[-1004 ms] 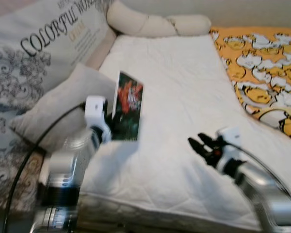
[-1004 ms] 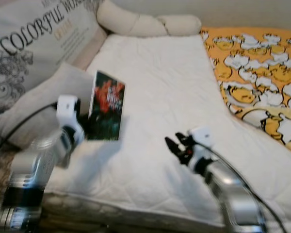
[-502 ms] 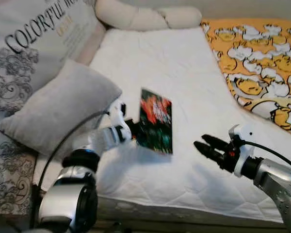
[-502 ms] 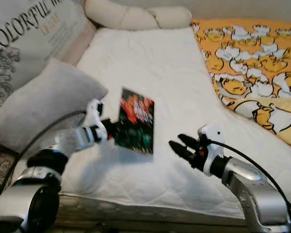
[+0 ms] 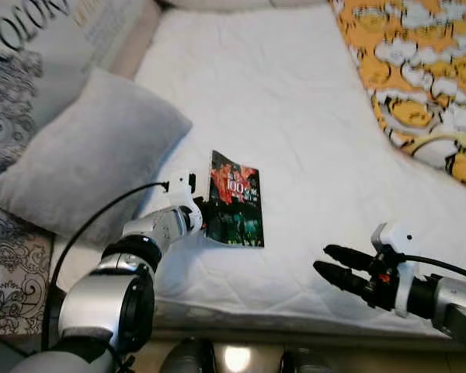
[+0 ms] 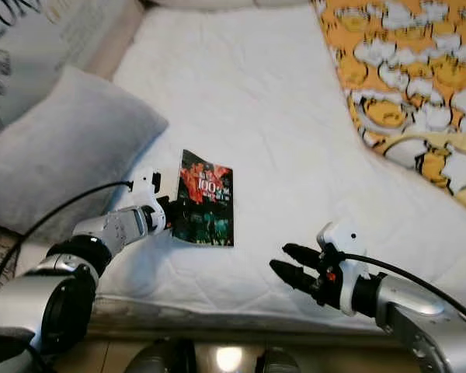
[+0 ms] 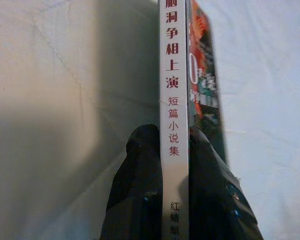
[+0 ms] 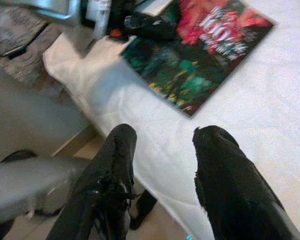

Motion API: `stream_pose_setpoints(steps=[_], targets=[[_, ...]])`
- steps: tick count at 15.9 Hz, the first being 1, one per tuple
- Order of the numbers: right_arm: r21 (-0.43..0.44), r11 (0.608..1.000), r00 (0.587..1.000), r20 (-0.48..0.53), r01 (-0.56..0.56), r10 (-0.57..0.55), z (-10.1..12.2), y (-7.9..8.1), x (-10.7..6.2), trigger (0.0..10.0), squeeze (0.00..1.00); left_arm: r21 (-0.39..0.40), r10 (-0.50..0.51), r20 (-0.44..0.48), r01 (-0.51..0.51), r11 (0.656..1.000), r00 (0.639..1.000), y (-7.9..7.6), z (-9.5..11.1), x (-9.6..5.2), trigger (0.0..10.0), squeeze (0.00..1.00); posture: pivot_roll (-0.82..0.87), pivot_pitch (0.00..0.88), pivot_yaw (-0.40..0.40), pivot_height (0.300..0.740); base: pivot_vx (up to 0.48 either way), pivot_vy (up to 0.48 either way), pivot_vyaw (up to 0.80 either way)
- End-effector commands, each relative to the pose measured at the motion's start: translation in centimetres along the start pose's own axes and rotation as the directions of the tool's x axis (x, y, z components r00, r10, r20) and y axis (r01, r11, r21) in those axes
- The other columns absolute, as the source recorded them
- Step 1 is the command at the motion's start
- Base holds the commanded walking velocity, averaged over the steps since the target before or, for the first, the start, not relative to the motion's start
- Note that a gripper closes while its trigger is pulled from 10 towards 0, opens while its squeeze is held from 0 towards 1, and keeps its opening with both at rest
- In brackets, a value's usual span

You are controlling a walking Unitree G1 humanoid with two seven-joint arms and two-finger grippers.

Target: Clean up the room

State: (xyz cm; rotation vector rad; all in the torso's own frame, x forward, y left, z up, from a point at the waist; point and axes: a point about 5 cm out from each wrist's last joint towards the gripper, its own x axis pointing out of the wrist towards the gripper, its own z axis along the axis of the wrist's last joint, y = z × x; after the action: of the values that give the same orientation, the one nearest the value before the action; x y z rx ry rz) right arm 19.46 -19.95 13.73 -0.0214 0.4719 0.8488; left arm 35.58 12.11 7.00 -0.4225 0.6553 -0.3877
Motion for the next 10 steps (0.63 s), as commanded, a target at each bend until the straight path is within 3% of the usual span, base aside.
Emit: stream_pose_setpoints(steps=[1, 2, 3, 4, 10], targets=[[-0.001, 0.999, 0.999, -0.009, -0.032, 0.032, 0.1, 0.6, -0.2, 10.0, 0.00, 0.049, 0.020, -0.004, -0.020, 0.999, 1.000, 0.0, 0.4, 0.0, 10.0, 0.00, -0.21, 0.235, 0.079, 0.740, 0.000, 0.000, 0.00], [-0.013, 0.999, 0.998, -0.026, -0.049, 0.049, 0.0, 0.9, -0.2, 10.0, 0.00, 0.084, 0.028, -0.004, -0.028, 0.996, 1.000, 0.0, 0.5, 0.0, 10.0, 0.00, -0.21, 0.237, 0.083, 0.740, 0.000, 0.000, 0.00], [-0.016, 0.999, 0.999, -0.016, -0.046, 0.046, 0.1, 1.2, -0.1, 10.0, 0.00, 0.129, 0.050, 0.007, -0.050, 0.990, 0.999, 0.1, 1.0, 0.0, 10.0, 0.88, -0.21, 0.235, 0.086, 0.740, 0.000, 0.000, 0.00], [-0.008, 0.999, 0.999, 0.000, -0.036, 0.036, 0.2, 1.3, 0.0, 10.0, 0.00, 0.148, 0.062, 0.015, -0.064, 0.987, 0.998, 0.1, 1.2, 0.0, 10.0, 1.00, -0.21, 0.229, 0.089, 0.740, 0.000, 0.000, 0.00], [-0.001, 1.000, 0.999, 0.029, -0.019, 0.019, 0.5, 0.9, 0.9, 10.0, 0.00, 0.208, 0.157, 0.042, -0.162, 0.965, 0.987, 1.6, 1.7, -0.7, 10.0, 1.00, -0.18, 0.199, 0.089, 0.740, 0.000, 0.000, 0.00]])
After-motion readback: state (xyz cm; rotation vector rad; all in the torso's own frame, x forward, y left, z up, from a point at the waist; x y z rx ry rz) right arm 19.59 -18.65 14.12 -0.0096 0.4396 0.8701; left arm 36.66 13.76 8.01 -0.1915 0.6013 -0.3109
